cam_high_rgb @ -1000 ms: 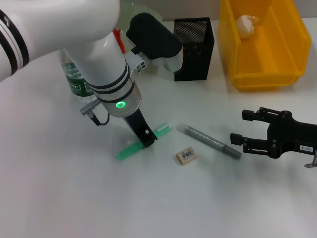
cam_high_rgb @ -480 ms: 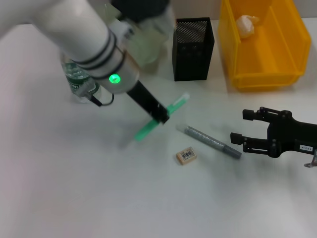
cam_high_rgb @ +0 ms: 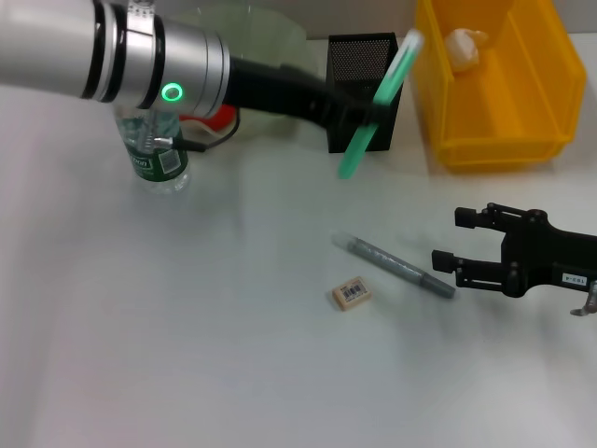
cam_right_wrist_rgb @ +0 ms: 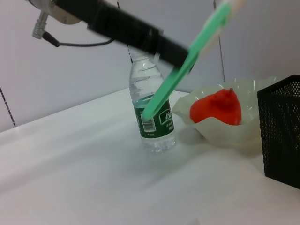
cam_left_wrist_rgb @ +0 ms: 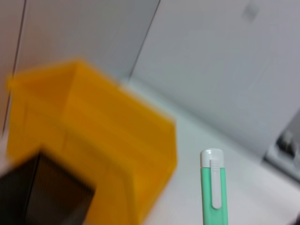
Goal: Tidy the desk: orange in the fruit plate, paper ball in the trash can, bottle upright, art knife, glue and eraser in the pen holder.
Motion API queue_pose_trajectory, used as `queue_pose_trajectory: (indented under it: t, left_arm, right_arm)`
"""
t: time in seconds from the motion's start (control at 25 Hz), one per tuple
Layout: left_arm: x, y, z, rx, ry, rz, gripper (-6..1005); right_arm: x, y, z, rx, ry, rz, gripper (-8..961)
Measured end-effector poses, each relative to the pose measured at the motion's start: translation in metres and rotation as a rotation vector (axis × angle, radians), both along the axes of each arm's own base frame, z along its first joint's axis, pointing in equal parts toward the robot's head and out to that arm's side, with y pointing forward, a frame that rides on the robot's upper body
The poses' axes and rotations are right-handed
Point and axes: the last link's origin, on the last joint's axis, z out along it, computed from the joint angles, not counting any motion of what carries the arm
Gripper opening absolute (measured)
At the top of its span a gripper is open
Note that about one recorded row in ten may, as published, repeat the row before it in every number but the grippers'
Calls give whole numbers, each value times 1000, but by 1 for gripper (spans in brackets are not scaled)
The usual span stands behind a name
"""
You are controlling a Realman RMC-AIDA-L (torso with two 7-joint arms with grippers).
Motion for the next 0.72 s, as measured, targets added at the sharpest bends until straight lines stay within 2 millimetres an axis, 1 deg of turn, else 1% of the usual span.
queue_pose_trajectory:
  t: [0.04, 0.12, 0.16, 0.2, 0.24, 0.36, 0.4, 0.44, 0.52, 0.56, 0.6, 0.64, 0.72]
  left_arm:
    - [0, 0, 0, 0, 0, 0, 191]
    - [-4, 2, -2, 42, -76, -21, 191]
    - [-6, 3, -4, 63, -119, -31, 191]
    - [-10, 5, -7, 105, -200, -45, 191]
    - [-10, 5, -7, 105, -200, -45, 191]
    - [-10, 10, -10, 189, -320, -70, 191]
    - [-9, 14, -14, 251, -363, -88, 191]
    - [-9, 14, -14, 251, -363, -88, 191]
    - [-7, 17, -19, 308, -368, -113, 191]
    - [-6, 19, -23, 334, -363, -122, 191]
    - [-3, 22, -31, 383, -346, -133, 191]
    - [-3, 22, -31, 383, -346, -133, 191]
    - [1, 26, -38, 434, -331, -134, 191]
  right_arm:
    - [0, 0, 0, 0, 0, 0, 784]
    - [0, 0, 0, -3, 2, -4, 784]
    - [-1, 1, 0, -5, 3, -5, 784]
    - [-1, 1, 0, -6, 5, -8, 784]
    - [-1, 1, 0, -6, 5, -8, 783]
    - [-1, 1, 0, -6, 5, -8, 783]
    - [-1, 1, 0, -6, 4, -9, 783]
    - [-1, 1, 0, -6, 4, -9, 783]
    - [-1, 1, 1, -6, 4, -8, 782]
    - [-1, 2, 1, -6, 5, -8, 782]
    - [-1, 2, 1, -6, 5, -8, 782]
    - [-1, 2, 1, -6, 5, -8, 782]
    - [-1, 2, 1, -6, 5, -8, 782]
